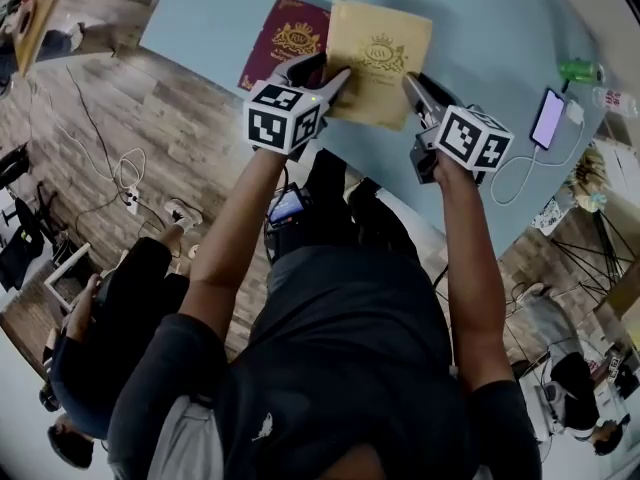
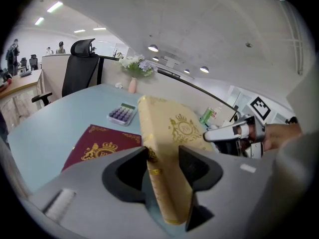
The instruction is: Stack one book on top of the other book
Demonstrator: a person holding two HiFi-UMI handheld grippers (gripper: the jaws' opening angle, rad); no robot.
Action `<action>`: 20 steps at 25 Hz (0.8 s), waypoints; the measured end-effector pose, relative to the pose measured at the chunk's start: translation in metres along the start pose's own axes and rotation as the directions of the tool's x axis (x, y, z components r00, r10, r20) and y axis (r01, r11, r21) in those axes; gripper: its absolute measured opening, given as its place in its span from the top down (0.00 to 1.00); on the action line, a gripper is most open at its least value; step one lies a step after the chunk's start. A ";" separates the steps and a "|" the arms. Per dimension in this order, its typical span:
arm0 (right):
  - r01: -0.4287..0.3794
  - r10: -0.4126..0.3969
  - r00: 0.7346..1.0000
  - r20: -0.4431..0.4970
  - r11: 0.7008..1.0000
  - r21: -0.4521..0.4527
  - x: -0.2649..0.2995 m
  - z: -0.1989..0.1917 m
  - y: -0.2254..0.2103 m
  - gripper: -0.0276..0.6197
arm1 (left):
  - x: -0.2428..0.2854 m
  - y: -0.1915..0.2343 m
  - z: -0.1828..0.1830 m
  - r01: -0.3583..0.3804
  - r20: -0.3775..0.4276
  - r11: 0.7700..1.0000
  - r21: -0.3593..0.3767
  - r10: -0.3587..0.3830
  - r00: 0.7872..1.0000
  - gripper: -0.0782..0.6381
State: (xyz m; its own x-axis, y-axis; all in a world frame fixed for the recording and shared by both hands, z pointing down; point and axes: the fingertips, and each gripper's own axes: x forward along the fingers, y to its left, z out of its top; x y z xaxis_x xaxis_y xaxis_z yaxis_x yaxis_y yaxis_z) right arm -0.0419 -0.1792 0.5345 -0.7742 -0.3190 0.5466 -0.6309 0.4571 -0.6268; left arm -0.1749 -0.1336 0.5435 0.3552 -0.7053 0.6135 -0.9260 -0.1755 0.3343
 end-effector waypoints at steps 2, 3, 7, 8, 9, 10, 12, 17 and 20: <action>-0.021 0.021 1.000 -0.014 1.000 -0.007 0.011 0.000 0.013 0.82 | -0.008 0.012 0.001 -0.013 0.004 1.000 -0.008 0.013 1.000 0.54; -0.030 0.030 0.999 -0.021 0.999 -0.010 0.016 0.001 0.018 0.82 | -0.011 0.018 0.001 -0.019 0.006 1.000 -0.010 0.019 1.000 0.54; -0.042 0.041 0.998 -0.052 0.999 -0.023 0.032 -0.001 0.031 0.82 | -0.020 0.035 0.003 -0.041 0.007 0.999 -0.013 0.042 0.999 0.54; -0.047 0.046 0.997 -0.059 0.999 -0.025 0.037 -0.002 0.035 0.82 | -0.022 0.040 0.003 -0.045 0.007 0.999 -0.017 0.045 0.999 0.54; -0.048 0.047 0.997 -0.066 0.998 -0.028 0.041 -0.002 0.039 0.82 | -0.024 0.046 0.003 -0.047 0.006 0.999 -0.021 0.047 0.999 0.54; -0.046 0.043 0.996 -0.072 0.998 -0.032 0.046 -0.003 0.043 0.82 | -0.027 0.052 0.002 -0.050 0.005 0.998 -0.025 0.050 0.999 0.54; -0.037 0.033 0.996 -0.081 0.999 -0.037 0.055 -0.006 0.050 0.83 | -0.033 0.065 0.002 -0.052 0.004 0.998 -0.034 0.052 0.999 0.54; -0.049 0.046 0.993 -0.107 0.999 -0.022 0.070 -0.013 0.058 0.83 | -0.033 0.082 -0.002 -0.057 0.001 0.997 -0.052 0.057 0.998 0.54; -0.051 0.047 0.990 -0.137 0.998 -0.026 0.077 -0.021 0.060 0.83 | -0.031 0.090 -0.006 -0.064 -0.006 0.996 -0.054 0.064 0.998 0.54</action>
State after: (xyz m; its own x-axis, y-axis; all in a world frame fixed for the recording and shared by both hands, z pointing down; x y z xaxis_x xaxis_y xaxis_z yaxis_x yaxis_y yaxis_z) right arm -0.1377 -0.1590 0.5506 -0.7887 -0.1809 0.5876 -0.5895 0.4938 -0.6392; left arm -0.2686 -0.1236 0.5584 0.2963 -0.7106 0.6382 -0.9385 -0.0925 0.3327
